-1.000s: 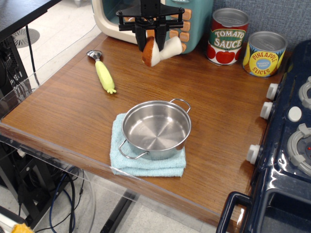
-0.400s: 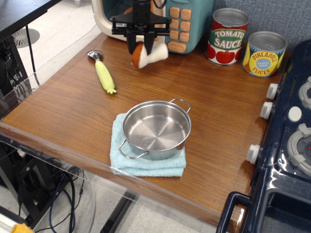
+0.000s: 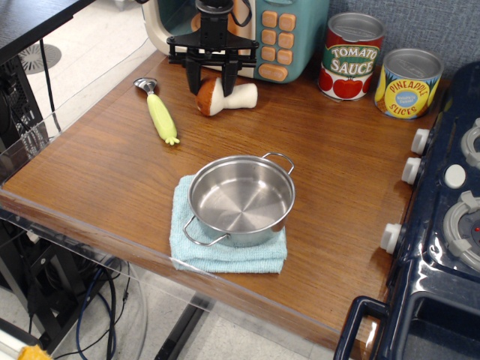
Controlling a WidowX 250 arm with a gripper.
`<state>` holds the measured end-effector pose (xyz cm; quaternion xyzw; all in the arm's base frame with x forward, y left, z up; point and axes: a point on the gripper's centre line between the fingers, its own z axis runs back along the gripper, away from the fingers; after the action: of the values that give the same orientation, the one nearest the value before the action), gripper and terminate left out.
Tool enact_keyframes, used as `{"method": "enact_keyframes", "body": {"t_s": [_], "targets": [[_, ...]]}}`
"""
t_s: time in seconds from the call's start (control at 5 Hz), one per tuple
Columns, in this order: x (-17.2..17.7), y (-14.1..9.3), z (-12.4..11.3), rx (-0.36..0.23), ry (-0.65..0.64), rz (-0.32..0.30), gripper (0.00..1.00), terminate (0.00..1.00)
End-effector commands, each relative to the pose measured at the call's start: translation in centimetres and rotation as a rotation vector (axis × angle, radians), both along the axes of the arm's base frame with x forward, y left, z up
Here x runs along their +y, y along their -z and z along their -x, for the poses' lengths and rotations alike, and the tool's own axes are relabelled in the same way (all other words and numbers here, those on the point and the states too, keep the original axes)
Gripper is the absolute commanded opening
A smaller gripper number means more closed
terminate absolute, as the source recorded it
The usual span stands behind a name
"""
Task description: Place the mushroom in front of the microwave.
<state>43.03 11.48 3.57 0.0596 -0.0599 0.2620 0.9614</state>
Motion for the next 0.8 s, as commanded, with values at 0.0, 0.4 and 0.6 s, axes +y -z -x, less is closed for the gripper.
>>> {"method": "enact_keyframes", "body": {"t_s": [0.0,0.4,0.6], "targets": [[1.3,-2.7,0.6,-0.051,-0.029,-0.032,1.0,0.0],[1.6,-6.0,2.0,-0.133,-0.058,-0.052,1.0,0.0],[1.9,-7.9,3.1,-0.187,-0.074,-0.027,1.0,0.0]]}}
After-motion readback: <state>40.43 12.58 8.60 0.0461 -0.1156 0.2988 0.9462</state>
